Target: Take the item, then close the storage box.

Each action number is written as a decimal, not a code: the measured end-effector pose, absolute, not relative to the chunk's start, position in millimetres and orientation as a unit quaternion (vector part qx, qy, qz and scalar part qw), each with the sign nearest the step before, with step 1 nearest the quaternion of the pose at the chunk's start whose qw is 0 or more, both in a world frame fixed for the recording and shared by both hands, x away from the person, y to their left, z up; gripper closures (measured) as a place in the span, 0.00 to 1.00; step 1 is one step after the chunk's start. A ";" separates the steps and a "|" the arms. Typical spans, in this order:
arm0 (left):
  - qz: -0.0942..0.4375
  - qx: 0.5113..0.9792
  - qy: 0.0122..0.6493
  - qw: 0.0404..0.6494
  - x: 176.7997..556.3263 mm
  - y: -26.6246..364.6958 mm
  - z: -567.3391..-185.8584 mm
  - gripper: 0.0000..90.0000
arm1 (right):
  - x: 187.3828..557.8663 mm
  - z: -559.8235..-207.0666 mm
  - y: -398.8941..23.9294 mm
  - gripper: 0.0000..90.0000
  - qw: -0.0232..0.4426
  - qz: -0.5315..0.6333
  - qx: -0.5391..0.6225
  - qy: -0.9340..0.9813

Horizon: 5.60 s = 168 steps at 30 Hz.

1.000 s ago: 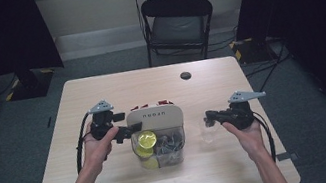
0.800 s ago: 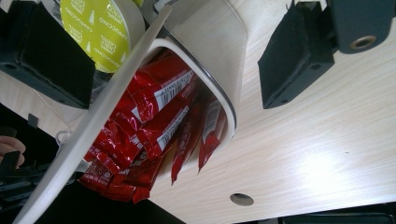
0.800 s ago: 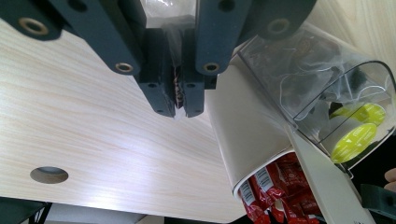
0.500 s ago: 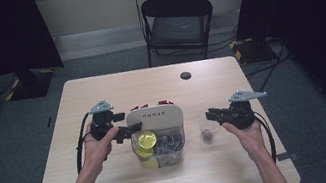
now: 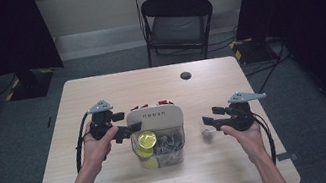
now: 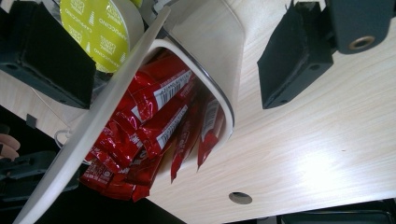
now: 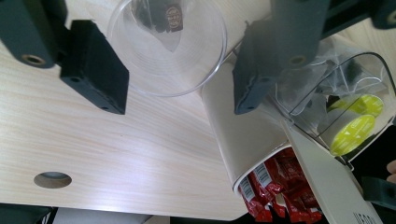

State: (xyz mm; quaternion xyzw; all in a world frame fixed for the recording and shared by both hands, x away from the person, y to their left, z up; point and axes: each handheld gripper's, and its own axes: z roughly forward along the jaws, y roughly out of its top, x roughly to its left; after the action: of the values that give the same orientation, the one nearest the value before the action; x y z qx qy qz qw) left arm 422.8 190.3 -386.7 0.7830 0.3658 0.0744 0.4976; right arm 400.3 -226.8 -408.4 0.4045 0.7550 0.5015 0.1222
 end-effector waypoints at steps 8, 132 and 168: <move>0.076 0.783 0.369 0.495 421.9 191.6 -388.0 0.13 | 388.6 -413.2 -232.7 0.30 0.131 0.486 0.412 0.759; 0.088 0.764 0.364 0.525 408.9 193.5 -365.1 0.18 | 358.0 -500.2 -257.8 0.16 0.202 0.347 0.448 0.799; 0.071 0.800 0.379 0.459 397.8 205.0 -405.7 0.17 | 357.7 -500.2 -257.6 0.16 0.203 0.347 0.450 0.798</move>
State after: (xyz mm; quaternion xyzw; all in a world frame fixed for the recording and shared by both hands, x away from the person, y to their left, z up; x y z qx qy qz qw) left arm 397.8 205.0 -405.7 0.8002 0.3792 0.0715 0.4592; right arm 357.7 -257.6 -500.2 0.4496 0.7979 0.3466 0.2028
